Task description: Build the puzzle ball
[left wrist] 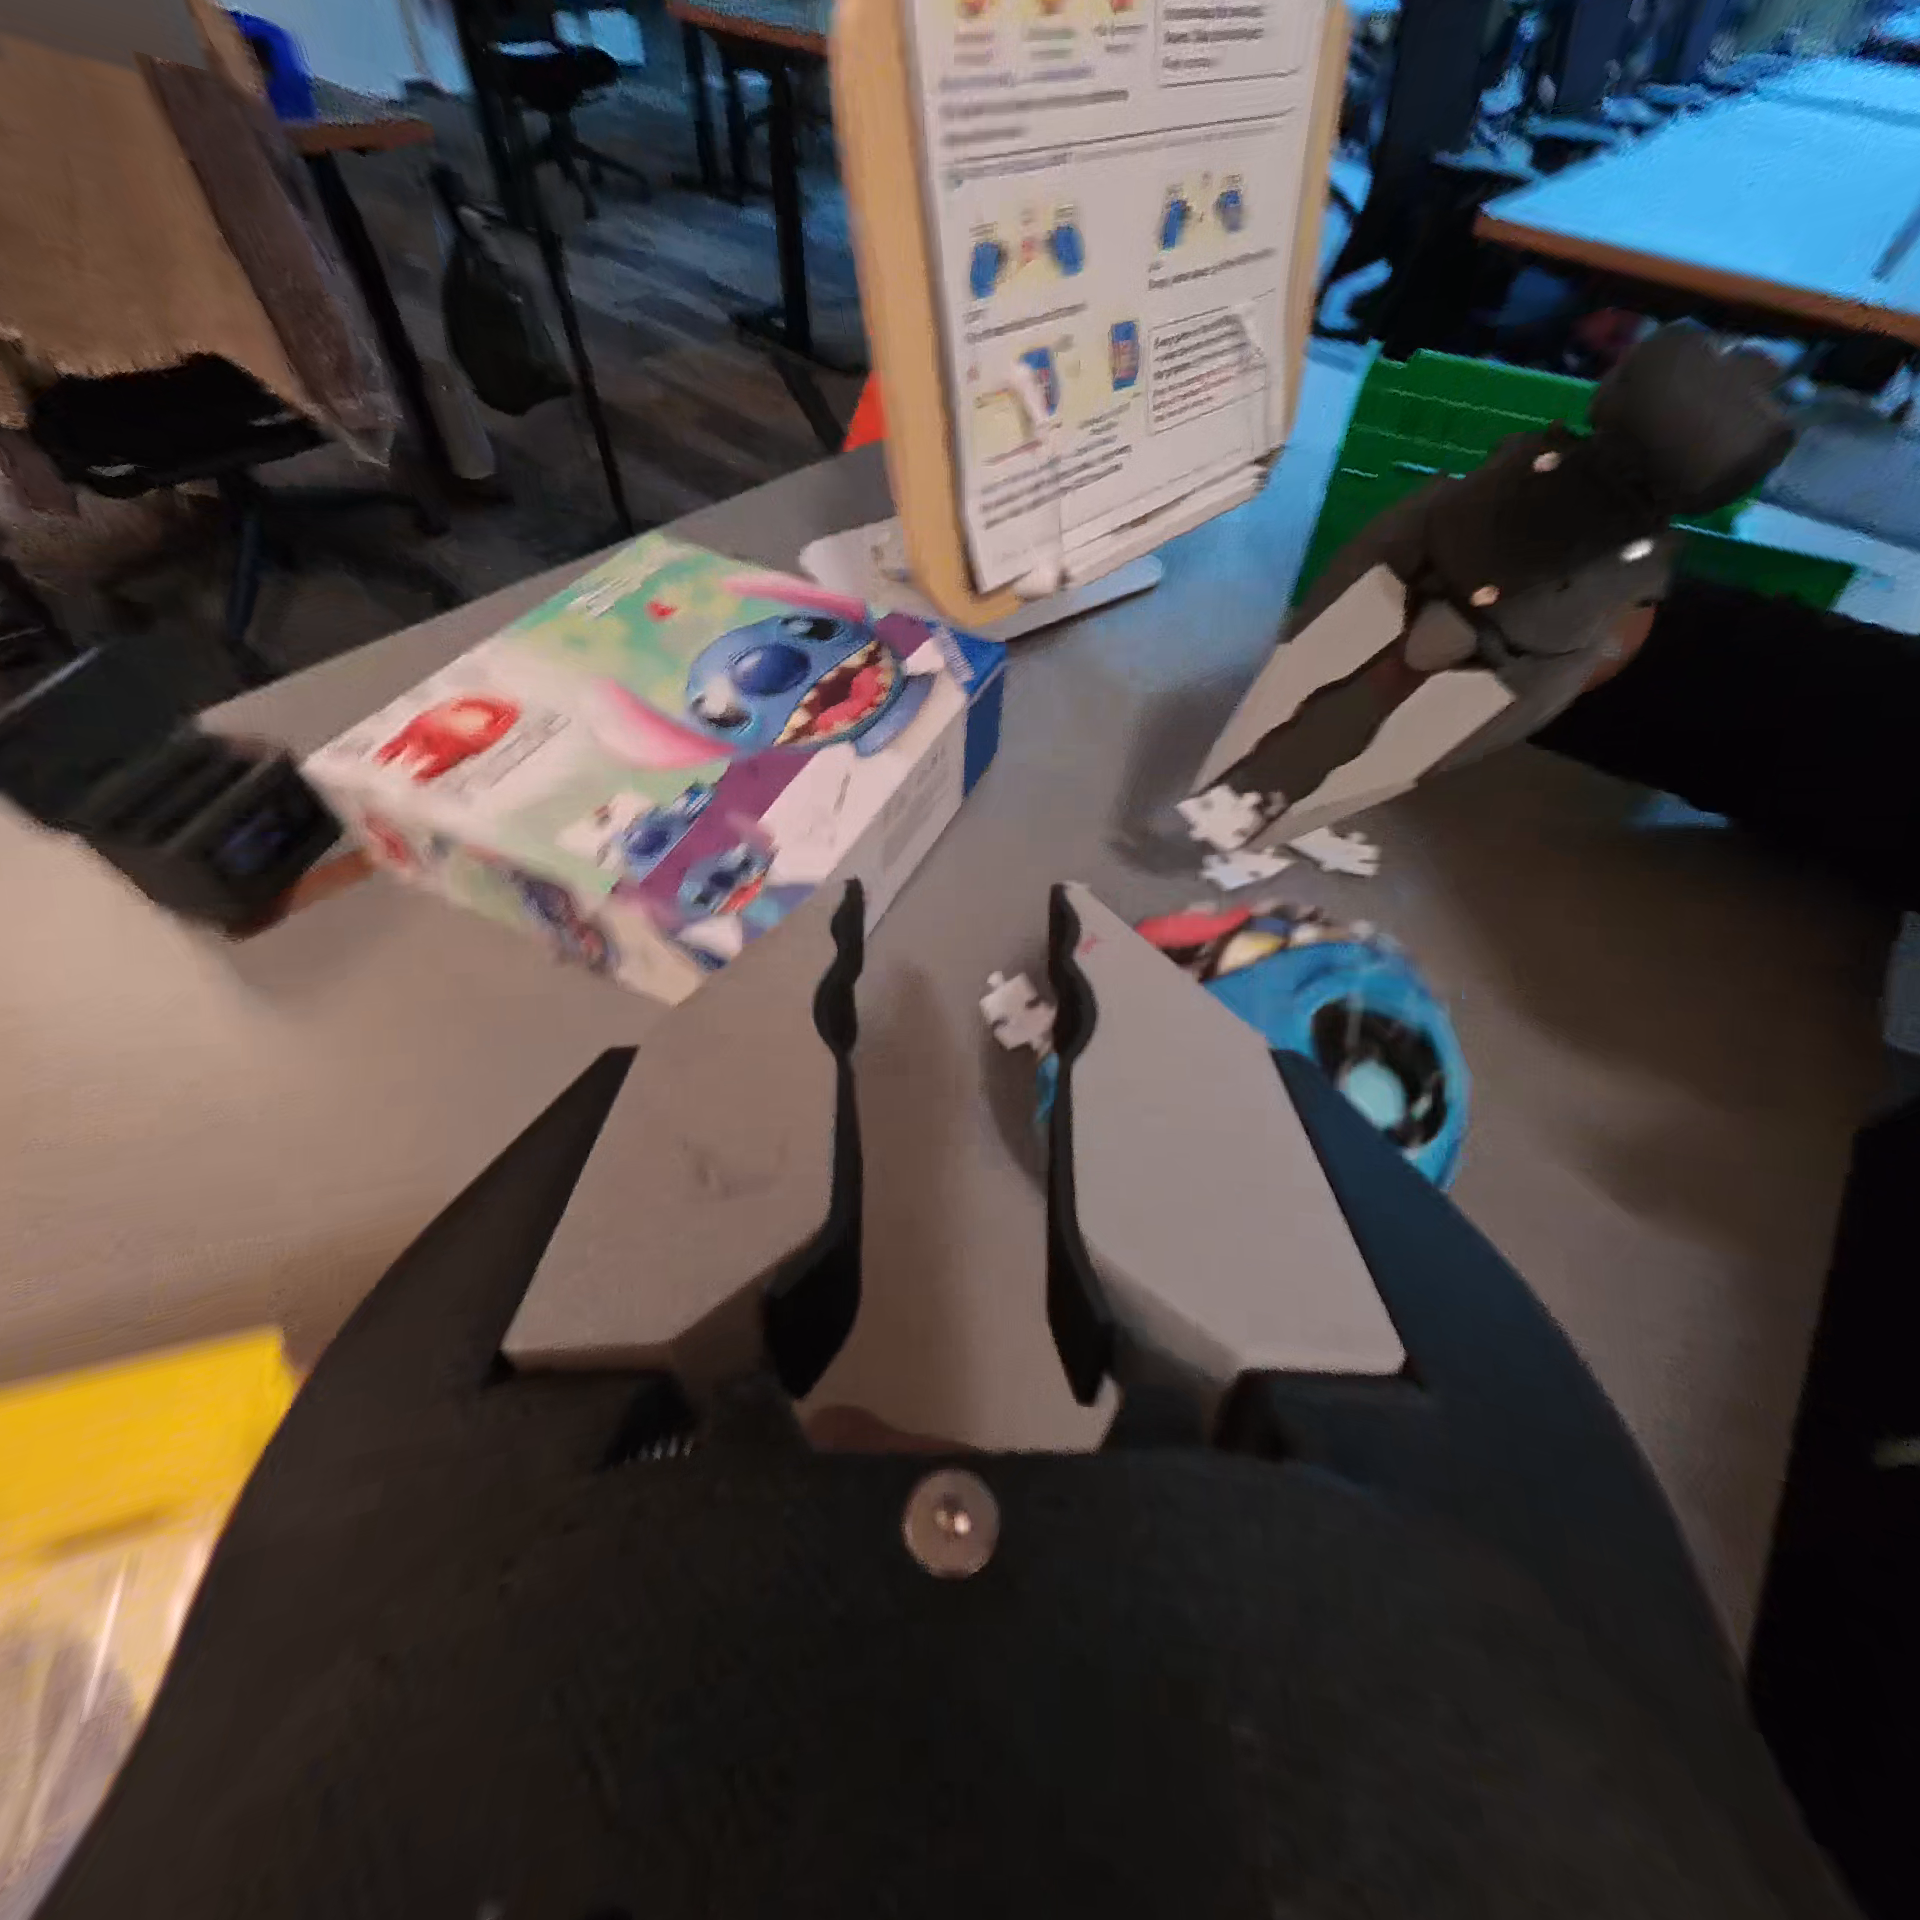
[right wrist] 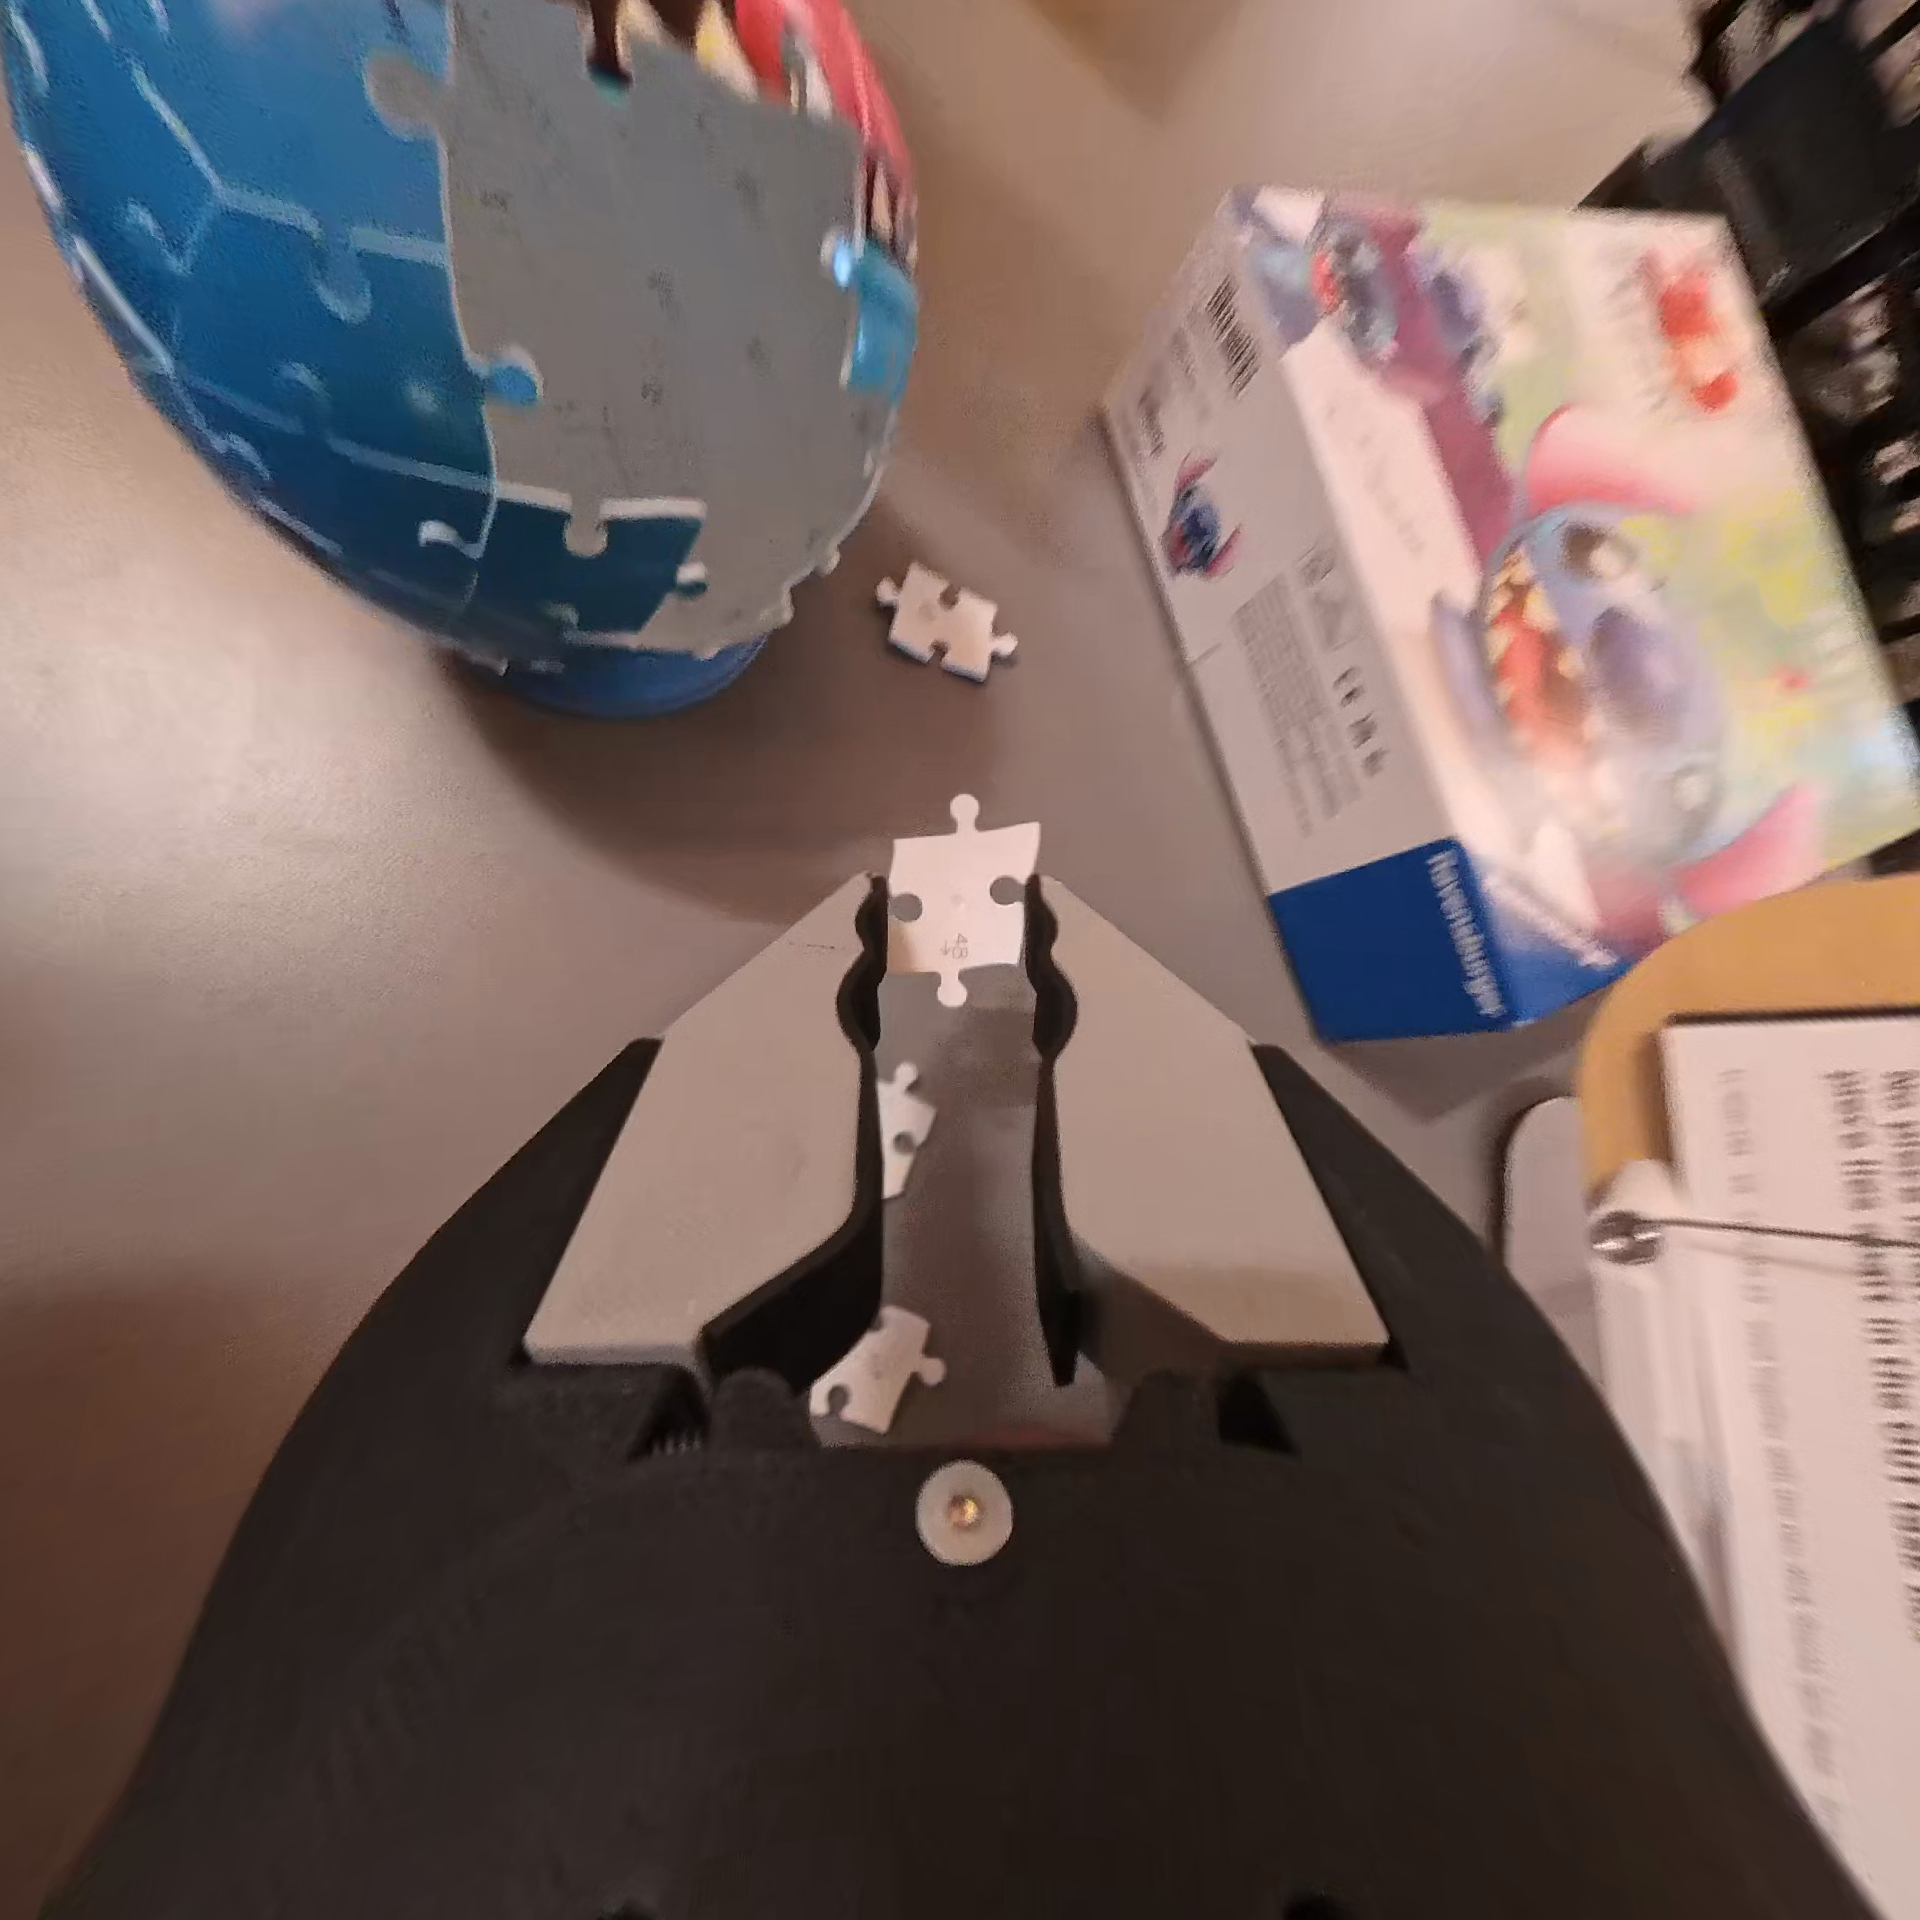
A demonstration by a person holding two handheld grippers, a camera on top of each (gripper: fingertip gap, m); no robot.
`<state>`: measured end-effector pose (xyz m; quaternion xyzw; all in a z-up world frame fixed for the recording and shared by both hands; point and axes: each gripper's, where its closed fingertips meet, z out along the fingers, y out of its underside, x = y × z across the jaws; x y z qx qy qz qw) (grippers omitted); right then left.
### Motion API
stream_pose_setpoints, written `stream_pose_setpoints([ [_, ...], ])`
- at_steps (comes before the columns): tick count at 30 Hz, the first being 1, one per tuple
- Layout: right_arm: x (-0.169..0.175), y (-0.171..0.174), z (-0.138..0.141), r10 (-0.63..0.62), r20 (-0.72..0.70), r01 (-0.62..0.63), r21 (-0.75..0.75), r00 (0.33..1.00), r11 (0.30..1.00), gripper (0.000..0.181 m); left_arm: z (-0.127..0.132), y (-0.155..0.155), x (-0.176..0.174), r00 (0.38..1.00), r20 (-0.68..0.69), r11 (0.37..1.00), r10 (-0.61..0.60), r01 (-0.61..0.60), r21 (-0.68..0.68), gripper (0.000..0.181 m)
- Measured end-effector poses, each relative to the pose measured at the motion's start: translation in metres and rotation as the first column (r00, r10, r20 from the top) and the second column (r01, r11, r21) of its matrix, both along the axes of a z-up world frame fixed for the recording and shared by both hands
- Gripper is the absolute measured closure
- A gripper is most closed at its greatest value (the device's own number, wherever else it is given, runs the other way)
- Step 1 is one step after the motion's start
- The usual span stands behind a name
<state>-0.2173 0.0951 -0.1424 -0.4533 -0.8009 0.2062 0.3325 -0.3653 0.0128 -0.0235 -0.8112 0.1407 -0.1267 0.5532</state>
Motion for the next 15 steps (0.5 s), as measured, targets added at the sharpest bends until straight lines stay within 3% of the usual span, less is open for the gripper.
stream_pose_setpoints([
  [3,-0.016,-0.004,0.018,0.017,-0.062,-0.014,0.036,0.998,0.999,0.158,0.010,0.030,0.049,0.984,0.009,0.972,-0.180,0.179,-0.150,0.152],
  [8,-0.033,-0.001,0.042,-0.004,-0.159,0.015,0.071,0.987,0.997,0.158,-0.036,0.077,0.086,0.951,0.143,0.832,-0.273,0.308,-0.462,0.145],
  [10,-0.033,0.003,0.049,-0.017,-0.185,0.035,0.099,0.983,0.994,0.158,-0.044,0.085,0.097,0.934,0.206,0.785,-0.292,0.357,-0.507,0.144],
  [15,-0.028,0.007,0.055,-0.022,-0.211,0.046,0.111,0.977,0.993,0.158,-0.059,0.091,0.115,0.914,0.250,0.741,-0.320,0.406,-0.535,0.143],
])
